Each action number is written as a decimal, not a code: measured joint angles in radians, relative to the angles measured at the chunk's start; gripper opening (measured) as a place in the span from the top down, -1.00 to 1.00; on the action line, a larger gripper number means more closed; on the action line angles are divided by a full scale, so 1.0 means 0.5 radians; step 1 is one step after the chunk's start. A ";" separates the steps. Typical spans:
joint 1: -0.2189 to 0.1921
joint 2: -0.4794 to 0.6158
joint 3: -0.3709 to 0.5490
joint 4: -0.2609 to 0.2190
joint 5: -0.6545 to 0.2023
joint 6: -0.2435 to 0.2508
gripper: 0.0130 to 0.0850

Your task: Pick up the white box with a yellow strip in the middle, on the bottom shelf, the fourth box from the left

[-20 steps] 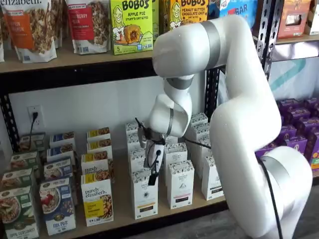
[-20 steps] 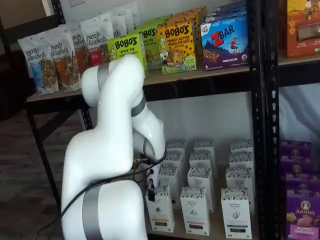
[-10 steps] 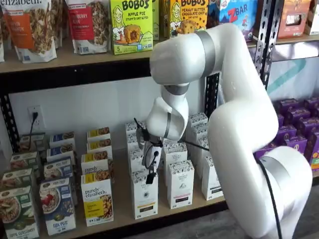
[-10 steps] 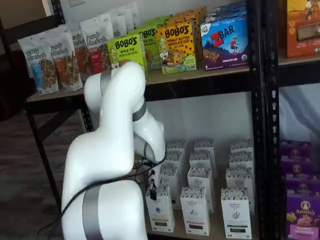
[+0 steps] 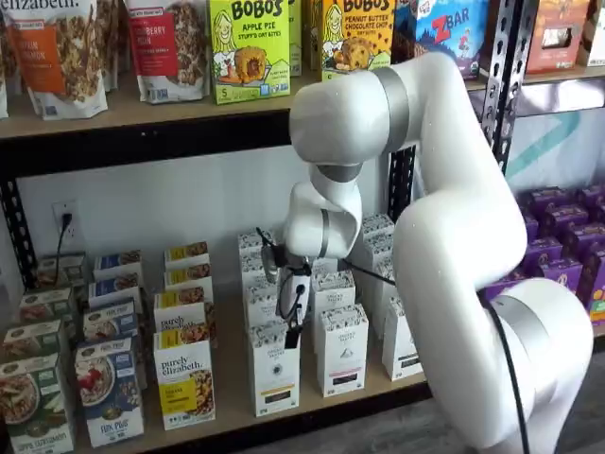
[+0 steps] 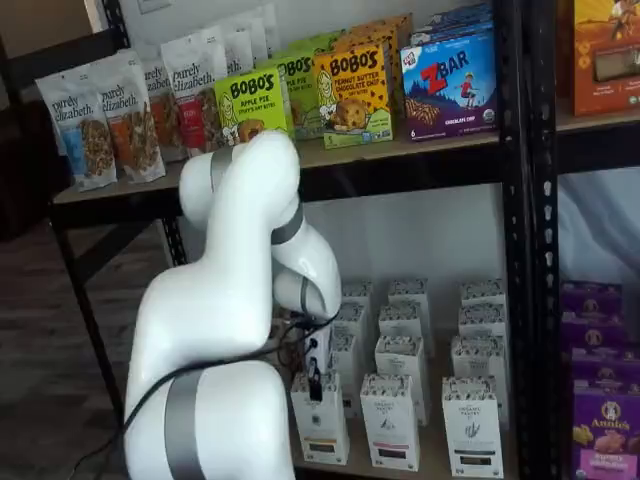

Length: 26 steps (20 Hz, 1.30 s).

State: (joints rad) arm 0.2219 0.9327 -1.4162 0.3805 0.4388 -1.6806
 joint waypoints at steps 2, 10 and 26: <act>-0.010 0.009 -0.017 -0.032 0.030 0.020 -1.00; -0.015 0.023 -0.034 0.076 0.027 -0.082 -1.00; 0.003 0.091 -0.132 -0.077 0.056 0.077 -1.00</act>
State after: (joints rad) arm 0.2233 0.9783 -1.4822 0.3420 0.4671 -1.6421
